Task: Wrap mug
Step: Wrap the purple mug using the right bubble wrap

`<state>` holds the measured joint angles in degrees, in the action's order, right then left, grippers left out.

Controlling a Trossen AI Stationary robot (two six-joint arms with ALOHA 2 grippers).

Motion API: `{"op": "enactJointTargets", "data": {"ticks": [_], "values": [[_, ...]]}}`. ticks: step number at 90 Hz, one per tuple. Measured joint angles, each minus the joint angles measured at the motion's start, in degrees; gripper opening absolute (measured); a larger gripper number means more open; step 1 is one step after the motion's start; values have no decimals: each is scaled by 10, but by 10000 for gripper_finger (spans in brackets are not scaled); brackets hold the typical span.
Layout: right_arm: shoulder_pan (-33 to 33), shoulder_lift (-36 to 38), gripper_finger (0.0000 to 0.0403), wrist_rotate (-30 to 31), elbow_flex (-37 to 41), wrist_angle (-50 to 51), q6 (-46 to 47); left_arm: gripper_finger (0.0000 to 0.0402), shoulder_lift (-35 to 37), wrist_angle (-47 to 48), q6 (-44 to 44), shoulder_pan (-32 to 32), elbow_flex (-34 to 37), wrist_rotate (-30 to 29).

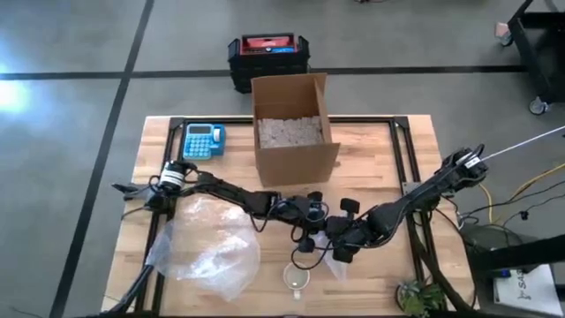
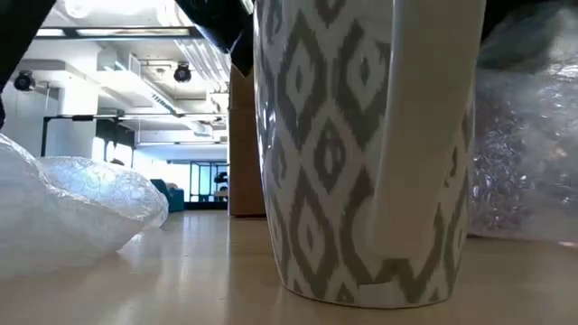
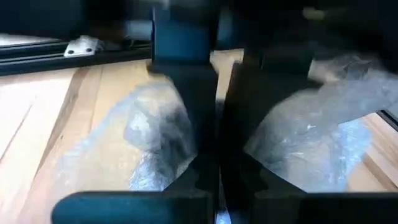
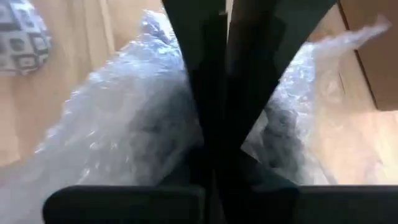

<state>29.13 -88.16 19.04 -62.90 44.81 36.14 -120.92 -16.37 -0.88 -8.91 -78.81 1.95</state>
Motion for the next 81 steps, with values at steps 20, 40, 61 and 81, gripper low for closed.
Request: {"op": "enactJointTargets", "data": {"ticks": [20,40,61,81], "values": [[31,36,3,16,-54,89,38,0,1,-1,2,0,0,-3],[107,40,2,-29,-40,72,100,0,1,-4,2,0,1,-3],[126,-5,2,32,-26,-26,53,0,1,-13,8,0,2,-3],[95,-10,2,140,-24,-19,28,0,1,-13,14,0,2,1]]}}
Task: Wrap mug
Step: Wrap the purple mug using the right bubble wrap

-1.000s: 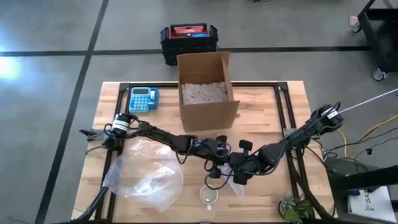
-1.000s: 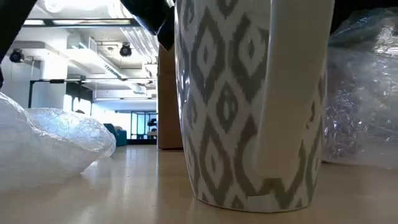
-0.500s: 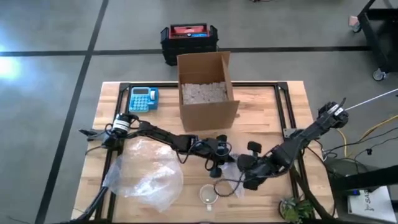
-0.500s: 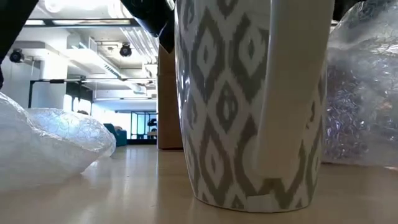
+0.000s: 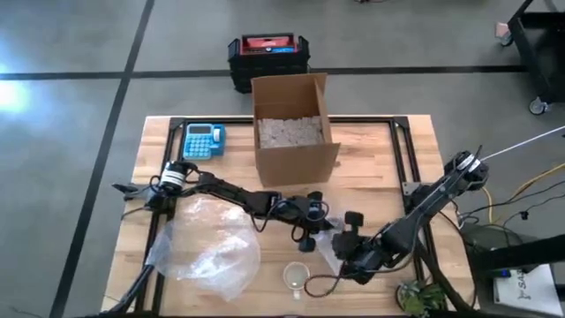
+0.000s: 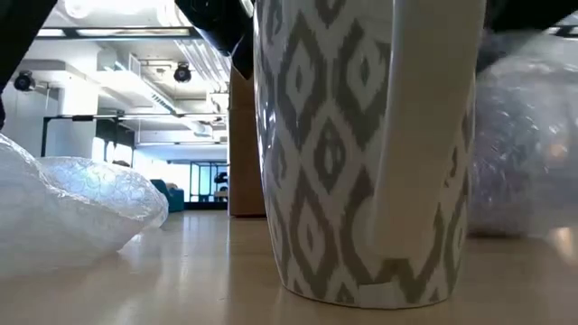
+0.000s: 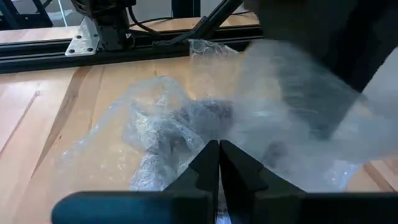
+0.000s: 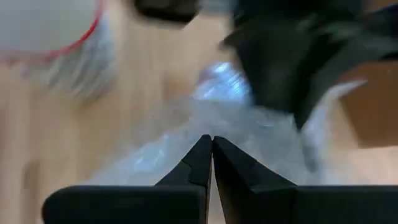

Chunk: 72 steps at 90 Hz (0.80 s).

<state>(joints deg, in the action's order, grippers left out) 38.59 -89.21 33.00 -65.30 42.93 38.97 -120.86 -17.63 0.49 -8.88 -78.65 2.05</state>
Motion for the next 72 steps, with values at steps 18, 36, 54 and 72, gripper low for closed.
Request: {"op": "enactJointTargets", "data": {"ticks": [18,36,54,72], "values": [[-22,10,2,-7,9,49,50,0,0,0,0,0,0,0],[-55,-5,2,-72,58,11,67,0,0,-3,0,0,0,1],[-68,-9,2,-81,66,-9,63,0,25,16,0,-3,2,0],[-68,-10,2,-84,67,-18,62,0,74,28,-2,-7,4,0]]}}
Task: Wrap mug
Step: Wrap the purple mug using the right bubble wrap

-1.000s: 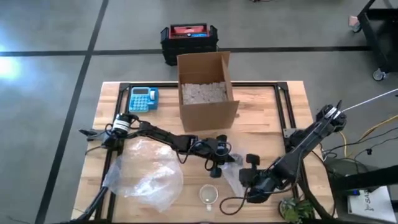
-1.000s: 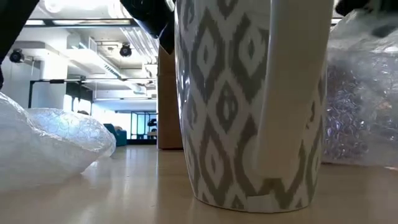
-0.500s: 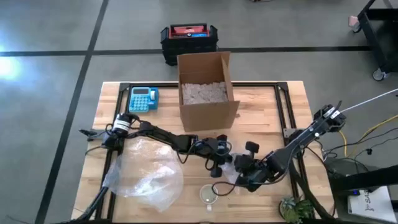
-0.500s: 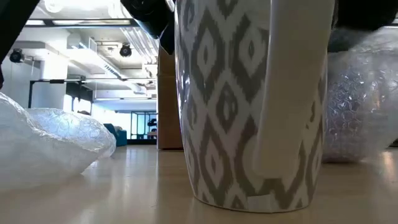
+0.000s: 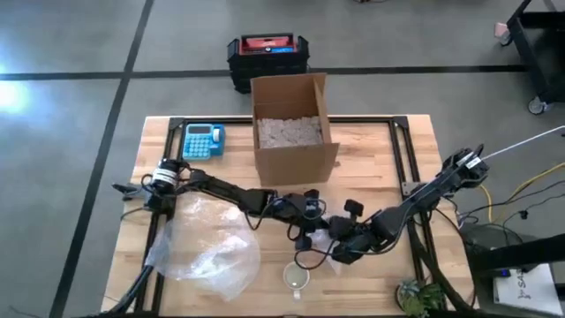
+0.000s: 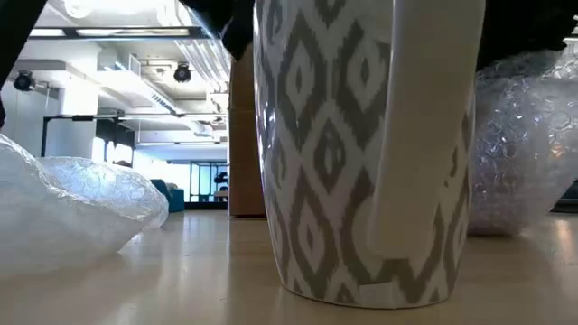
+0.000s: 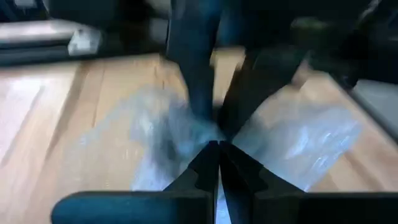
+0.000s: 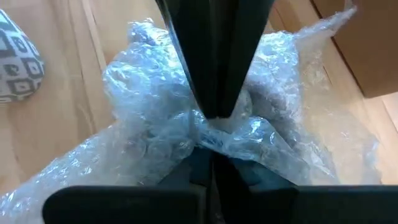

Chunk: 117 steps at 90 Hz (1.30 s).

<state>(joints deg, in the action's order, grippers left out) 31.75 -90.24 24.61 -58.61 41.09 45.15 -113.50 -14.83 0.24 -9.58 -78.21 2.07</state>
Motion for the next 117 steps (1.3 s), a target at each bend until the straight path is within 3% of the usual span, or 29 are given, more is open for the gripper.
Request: {"op": "enactJointTargets", "data": {"ticks": [39,66,87,117], "values": [[-5,-2,2,-13,-15,-11,-23,0,-78,-37,-1,5,-6,5],[9,35,2,-10,-122,173,4,0,-82,-31,3,7,-6,2],[16,55,2,3,-109,317,98,0,-81,-32,3,7,-5,1],[17,45,2,21,-52,131,28,0,-80,-32,3,7,-5,0]]}}
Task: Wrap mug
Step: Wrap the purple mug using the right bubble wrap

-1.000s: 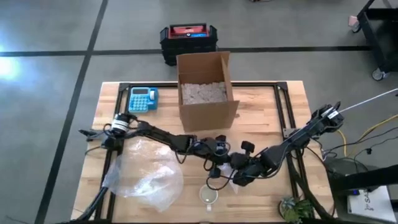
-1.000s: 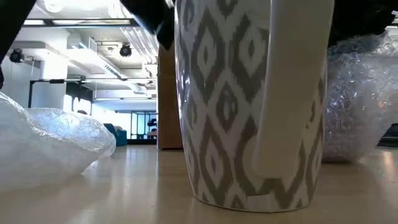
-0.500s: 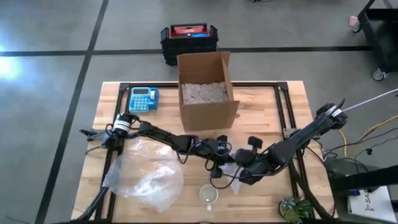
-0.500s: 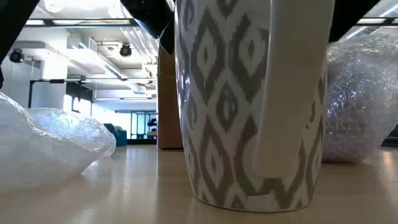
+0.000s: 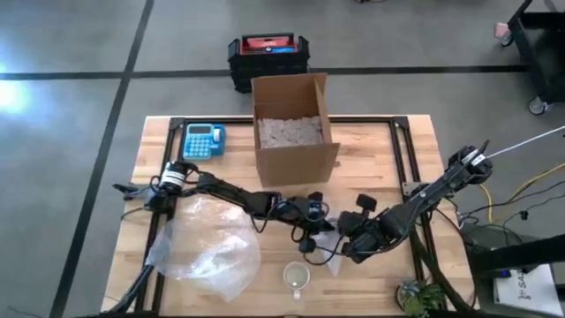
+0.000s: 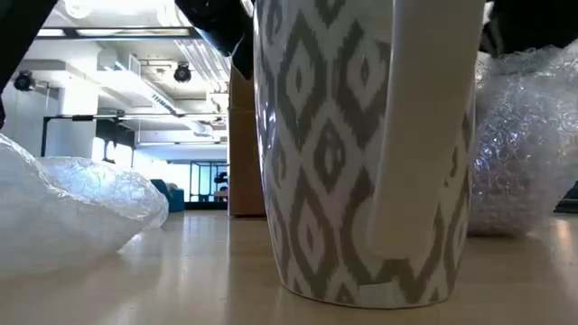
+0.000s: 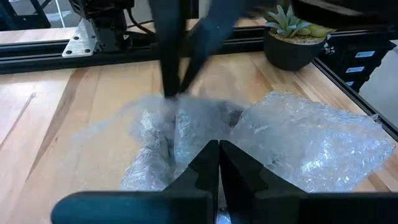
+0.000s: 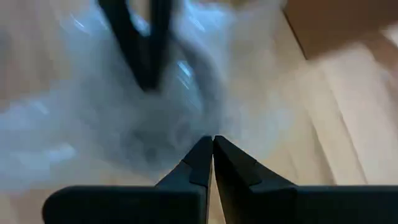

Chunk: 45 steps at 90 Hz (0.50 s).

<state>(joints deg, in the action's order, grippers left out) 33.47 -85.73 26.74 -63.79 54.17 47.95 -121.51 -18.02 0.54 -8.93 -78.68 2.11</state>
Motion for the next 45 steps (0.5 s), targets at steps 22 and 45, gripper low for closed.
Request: {"op": "enactJointTargets", "data": {"ticks": [22,45], "values": [[-16,-6,2,-21,25,-66,-37,0,0,0,0,0,0,0],[-40,-22,2,-51,71,-137,-35,0,23,12,0,0,1,4]]}}
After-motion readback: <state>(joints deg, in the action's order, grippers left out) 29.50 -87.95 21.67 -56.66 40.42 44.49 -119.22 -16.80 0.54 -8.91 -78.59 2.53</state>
